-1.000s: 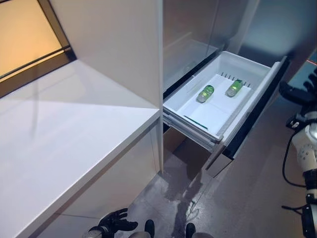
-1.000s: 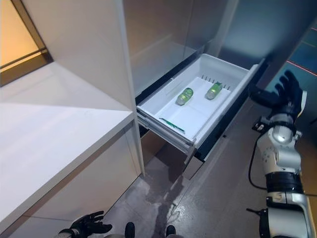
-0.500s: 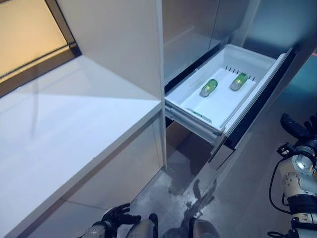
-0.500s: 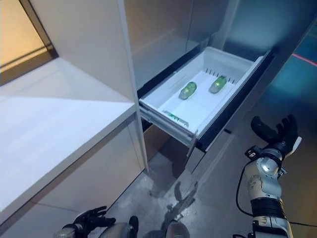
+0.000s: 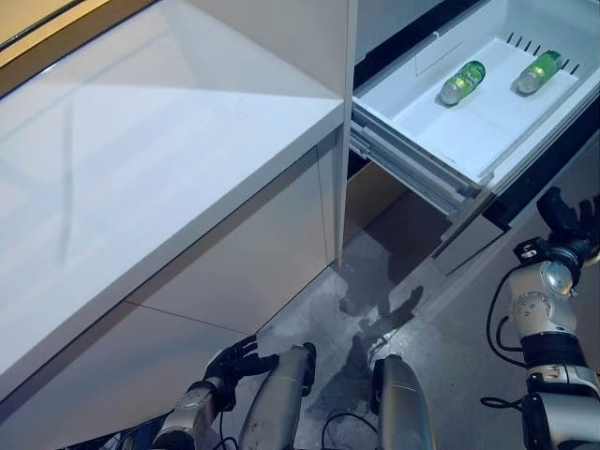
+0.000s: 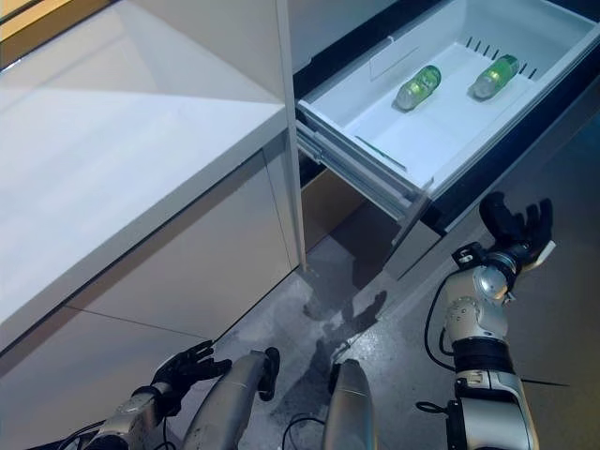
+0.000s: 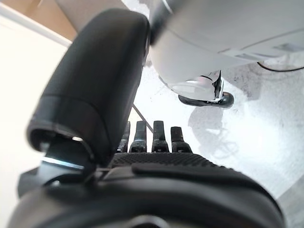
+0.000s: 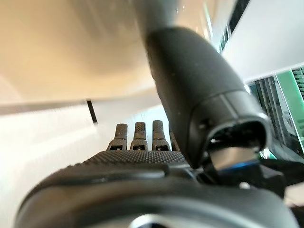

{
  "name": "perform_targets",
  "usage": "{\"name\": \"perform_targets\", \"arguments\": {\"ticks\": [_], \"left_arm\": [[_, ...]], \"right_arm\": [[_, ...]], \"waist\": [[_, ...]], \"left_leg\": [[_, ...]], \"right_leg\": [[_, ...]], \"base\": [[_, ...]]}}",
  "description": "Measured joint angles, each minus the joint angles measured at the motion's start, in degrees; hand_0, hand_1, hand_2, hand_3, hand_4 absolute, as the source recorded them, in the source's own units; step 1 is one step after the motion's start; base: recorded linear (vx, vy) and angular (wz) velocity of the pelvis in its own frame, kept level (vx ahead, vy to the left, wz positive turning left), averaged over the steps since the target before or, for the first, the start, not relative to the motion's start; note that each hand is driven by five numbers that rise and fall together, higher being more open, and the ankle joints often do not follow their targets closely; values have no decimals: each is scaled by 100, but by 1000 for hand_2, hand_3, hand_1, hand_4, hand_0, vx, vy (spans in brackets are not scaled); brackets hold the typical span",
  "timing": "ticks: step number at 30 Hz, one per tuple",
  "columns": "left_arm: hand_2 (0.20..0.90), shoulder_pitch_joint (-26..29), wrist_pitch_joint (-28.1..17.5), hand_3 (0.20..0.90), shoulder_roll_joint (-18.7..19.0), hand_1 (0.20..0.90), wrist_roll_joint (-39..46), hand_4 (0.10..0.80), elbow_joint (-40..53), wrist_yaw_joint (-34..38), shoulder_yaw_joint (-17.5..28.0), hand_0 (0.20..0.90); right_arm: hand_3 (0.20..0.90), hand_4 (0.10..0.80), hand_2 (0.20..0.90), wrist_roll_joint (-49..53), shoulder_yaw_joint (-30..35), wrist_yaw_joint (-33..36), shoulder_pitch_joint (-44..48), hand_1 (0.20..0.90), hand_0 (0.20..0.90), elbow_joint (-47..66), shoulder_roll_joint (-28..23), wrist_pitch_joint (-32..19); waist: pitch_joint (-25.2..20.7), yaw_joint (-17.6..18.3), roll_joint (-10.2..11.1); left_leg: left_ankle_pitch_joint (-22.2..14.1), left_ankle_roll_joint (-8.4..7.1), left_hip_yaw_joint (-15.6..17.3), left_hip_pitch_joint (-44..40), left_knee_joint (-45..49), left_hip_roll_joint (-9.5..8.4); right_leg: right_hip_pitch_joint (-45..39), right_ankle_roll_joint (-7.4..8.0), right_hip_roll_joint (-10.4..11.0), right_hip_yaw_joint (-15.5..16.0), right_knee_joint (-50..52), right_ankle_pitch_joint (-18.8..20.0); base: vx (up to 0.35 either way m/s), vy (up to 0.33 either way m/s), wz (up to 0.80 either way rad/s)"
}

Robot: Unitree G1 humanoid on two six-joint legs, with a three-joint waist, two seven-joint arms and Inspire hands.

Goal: Put drinks into fridge and close the fridge

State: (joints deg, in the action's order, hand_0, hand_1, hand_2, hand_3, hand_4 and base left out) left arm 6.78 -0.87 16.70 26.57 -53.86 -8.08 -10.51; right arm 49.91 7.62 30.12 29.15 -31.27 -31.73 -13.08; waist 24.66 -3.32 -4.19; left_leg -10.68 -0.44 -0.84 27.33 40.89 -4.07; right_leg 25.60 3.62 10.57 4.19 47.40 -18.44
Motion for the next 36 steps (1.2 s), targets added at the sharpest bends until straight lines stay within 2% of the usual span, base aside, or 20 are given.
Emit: {"name": "perform_targets", "arguments": {"ticks": [3, 4, 5, 6, 7, 8, 10, 13, 18, 20, 21, 26, 27, 29, 30, 36], "left_arm": [[900, -11, 5, 900, 10, 900, -29, 800, -25, 38, -29, 900], [900, -11, 17, 900, 6, 900, -48, 800, -90, 45, -60, 900], [900, -30, 18, 900, -1, 900, -53, 800, -140, 58, -77, 900], [900, -75, 39, 900, -8, 900, -55, 800, -149, 78, -96, 900], [900, -225, 40, 900, -29, 900, -62, 800, -182, 82, -149, 900], [900, -300, 40, 900, -19, 900, -66, 800, -186, 79, -197, 900], [900, -396, 52, 900, -9, 900, -72, 800, -244, 71, -234, 900], [900, -583, 33, 900, -13, 900, -75, 800, -243, -14, -233, 900], [900, -686, -15, 900, -46, 900, -136, 800, -314, -38, -204, 900], [900, -676, -86, 900, -42, 900, -198, 800, -328, -119, -191, 900], [900, -675, -95, 900, -33, 900, -226, 800, -353, -164, -184, 900], [900, -654, -129, 900, -17, 900, -334, 800, -348, -262, -180, 900], [900, -683, -153, 900, -5, 900, -362, 800, -345, -264, -160, 900], [900, -694, -156, 900, -1, 900, -445, 800, -417, -275, -162, 900], [900, -693, -175, 900, 21, 900, -499, 800, -420, -277, -144, 900], [900, -677, -174, 900, 101, 900, -630, 800, -411, -421, 22, 900]], "right_arm": [[900, 800, 900, -20, -224, -922, 171, 900, 900, -131, -81, -9], [900, 800, 900, -27, -288, -1124, 271, 900, 900, -238, -106, -24], [900, 800, 900, -34, -330, -1248, 327, 900, 900, -349, -142, -25], [900, 800, 900, -43, -383, -1344, 403, 900, 900, -436, -194, -31], [900, 800, 900, -55, -450, -1448, 465, 900, 900, -449, -273, -19], [900, 800, 900, -110, -498, -1495, 498, 900, 900, -449, -301, -12], [900, 800, 900, -364, -594, -1562, 560, 900, 900, -458, -433, -11], [900, 800, 900, -892, -657, -1565, 745, 900, 900, -487, -439, -10], [900, 800, 900, -1438, -1223, -1686, 1125, 900, 900, -483, -597, 31], [900, 800, 900, -1604, -1545, -1809, 1258, 900, 900, -484, -745, 75], [900, 800, 900, -1687, -1678, -1928, 1342, 900, 900, -483, -806, 90], [900, 800, 900, -2198, -2306, -2524, 2019, 900, 900, -472, -971, 210], [900, 800, 900, -2313, -2296, -2483, 2032, 900, 900, -470, -979, 243], [900, 800, 900, -2354, -2462, -2622, 2024, 900, 900, -512, -1134, 327], [900, 800, 900, -2347, -2460, -2614, 2026, 900, 900, -542, -1137, 438], [900, 800, 900, -2216, -2461, -2569, 2023, 900, 900, -558, -1071, 830]], "waist": [[37, -38, -50], [58, -67, -55], [81, -102, -55], [113, -99, -53], [125, -107, -119], [120, -111, -143], [192, -212, -112], [233, -404, -121], [288, -506, -171], [302, -599, -166], [300, -631, -153], [301, -853, -141], [297, -902, -113], [299, -909, -100], [291, -906, -101], [210, -932, -30]], "left_leg": [[51, -58, -259, 190, -16, -115], [152, -150, -334, 214, -112, -124], [235, -180, -378, 241, -213, -134], [190, -128, -446, 253, -81, -186], [-14, 174, -326, 285, 323, -278], [-164, 89, -320, 245, 256, -288], [-87, 3, -446, 293, 185, -337], [-39, -55, -504, 274, 47, -337], [109, -217, -775, 125, -210, -340], [87, -209, -872, -56, -327, -341], [124, -257, -914, -103, -387, -336], [145, -278, -1138, -397, -629, -300], [178, -334, -1154, -475, -685, -279], [184, -339, -1158, -624, -758, -253], [205, -340, -1211, -716, -835, -250], [357, -341, -1256, -1021, -1228, -167]], "right_leg": [[185, -64, -71, 34, 68, 0], [245, -96, -86, 57, 64, 17], [287, -176, -94, 76, 41, 63], [292, -167, 7, 187, 14, 40], [290, -203, 38, 298, 62, 18], [300, -215, 28, 372, 85, 6], [331, -262, 4, 489, 112, -18], [327, -330, 20, 560, 94, -44], [92, -411, 42, 838, -81, 2], [-93, -446, 37, 978, -182, -122], [-188, -450, 43, 999, -214, -56], [-577, -498, 12, 1281, -498, -107], [-670, -497, -21, 1308, -565, -96], [-836, -496, -58, 1325, -671, -81], [-964, -495, -67, 1408, -775, -64], [-1244, -499, -166, 1420, -1169, 92]], "base": [[79, 21, 10], [7, 26, 9], [23, 22, 20], [37, 25, 27], [32, 15, 25], [33, 19, 19], [48, 23, 23], [72, 21, 14], [34, -1, 22], [93, -36, 26], [88, -39, 23], [94, -35, 23], [109, -41, 7], [95, -36, 2], [88, -34, 9], [37, -43, 1]]}}
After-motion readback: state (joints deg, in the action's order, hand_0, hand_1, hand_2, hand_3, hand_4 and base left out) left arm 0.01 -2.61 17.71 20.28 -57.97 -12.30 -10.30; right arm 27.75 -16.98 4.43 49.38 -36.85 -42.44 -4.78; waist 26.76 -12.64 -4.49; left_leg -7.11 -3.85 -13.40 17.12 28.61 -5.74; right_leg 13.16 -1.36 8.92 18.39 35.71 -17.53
